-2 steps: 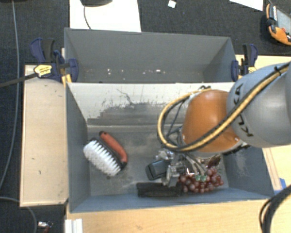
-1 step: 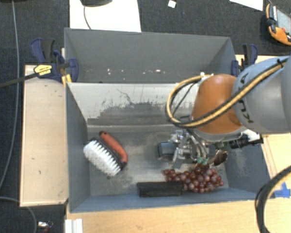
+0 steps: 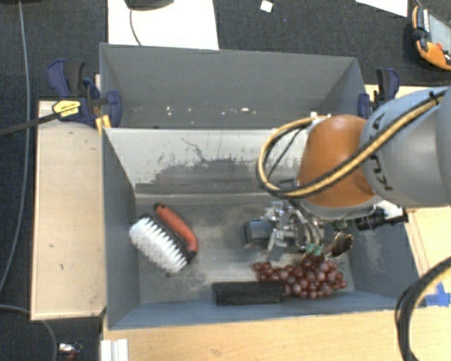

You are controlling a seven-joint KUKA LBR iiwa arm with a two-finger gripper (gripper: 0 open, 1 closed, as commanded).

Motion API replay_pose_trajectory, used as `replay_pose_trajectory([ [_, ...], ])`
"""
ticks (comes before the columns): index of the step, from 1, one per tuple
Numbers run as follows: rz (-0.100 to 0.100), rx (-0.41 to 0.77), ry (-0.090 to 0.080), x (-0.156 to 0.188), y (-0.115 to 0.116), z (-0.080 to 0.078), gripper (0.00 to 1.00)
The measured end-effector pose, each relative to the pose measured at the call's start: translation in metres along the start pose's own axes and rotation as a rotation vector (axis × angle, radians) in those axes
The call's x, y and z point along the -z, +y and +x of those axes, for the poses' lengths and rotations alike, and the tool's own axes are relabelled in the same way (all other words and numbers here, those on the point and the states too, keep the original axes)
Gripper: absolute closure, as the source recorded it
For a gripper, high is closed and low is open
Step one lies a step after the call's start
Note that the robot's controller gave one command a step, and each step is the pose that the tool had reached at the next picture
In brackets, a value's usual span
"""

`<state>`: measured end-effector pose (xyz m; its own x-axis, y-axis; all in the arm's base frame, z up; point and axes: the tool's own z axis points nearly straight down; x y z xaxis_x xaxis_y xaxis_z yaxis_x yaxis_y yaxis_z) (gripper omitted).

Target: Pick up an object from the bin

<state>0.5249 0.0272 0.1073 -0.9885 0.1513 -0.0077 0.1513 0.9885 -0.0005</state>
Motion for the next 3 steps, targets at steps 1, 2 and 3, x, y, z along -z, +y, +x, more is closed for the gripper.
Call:
replay_pose_trajectory([
  [1,-0.001,0.357,0.003,0.076,0.025,0.037,1.00],
  [2,-0.003,0.322,-0.008,0.063,0.019,0.023,1.00],
  [3,-0.001,0.198,0.002,0.037,0.029,0.041,1.00],
])
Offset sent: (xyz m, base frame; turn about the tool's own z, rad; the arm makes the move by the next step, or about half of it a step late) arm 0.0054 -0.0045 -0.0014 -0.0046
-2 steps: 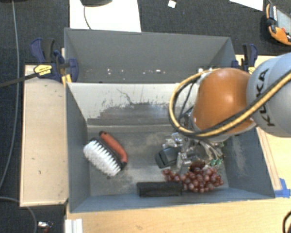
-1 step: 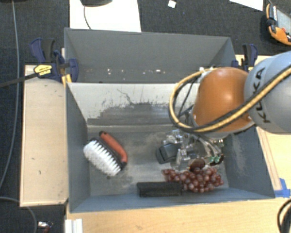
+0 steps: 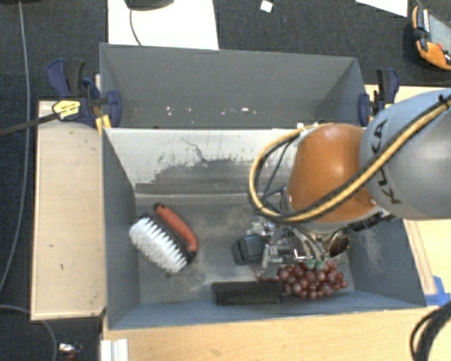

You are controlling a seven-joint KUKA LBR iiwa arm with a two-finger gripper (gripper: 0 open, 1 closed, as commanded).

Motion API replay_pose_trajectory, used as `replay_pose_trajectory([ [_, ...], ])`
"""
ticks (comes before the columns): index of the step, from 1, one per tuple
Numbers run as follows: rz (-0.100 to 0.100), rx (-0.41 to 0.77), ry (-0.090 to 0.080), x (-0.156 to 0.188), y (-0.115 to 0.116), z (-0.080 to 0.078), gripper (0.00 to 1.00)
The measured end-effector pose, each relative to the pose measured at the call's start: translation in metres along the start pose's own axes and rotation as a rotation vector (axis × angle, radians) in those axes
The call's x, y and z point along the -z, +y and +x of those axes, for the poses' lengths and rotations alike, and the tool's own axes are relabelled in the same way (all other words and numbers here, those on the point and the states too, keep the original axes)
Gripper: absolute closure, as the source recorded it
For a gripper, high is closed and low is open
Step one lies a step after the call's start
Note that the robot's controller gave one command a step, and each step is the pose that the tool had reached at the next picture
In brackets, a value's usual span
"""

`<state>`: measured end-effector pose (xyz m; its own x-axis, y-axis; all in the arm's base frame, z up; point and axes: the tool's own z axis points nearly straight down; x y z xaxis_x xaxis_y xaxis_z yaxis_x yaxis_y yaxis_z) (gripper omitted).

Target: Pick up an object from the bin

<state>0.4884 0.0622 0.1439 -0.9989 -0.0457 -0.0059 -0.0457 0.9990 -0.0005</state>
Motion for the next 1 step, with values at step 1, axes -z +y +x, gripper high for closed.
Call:
replay_pose_trajectory([
  [1,0.000,0.045,0.005,0.0816,-0.0100,-0.0245,1.00],
])
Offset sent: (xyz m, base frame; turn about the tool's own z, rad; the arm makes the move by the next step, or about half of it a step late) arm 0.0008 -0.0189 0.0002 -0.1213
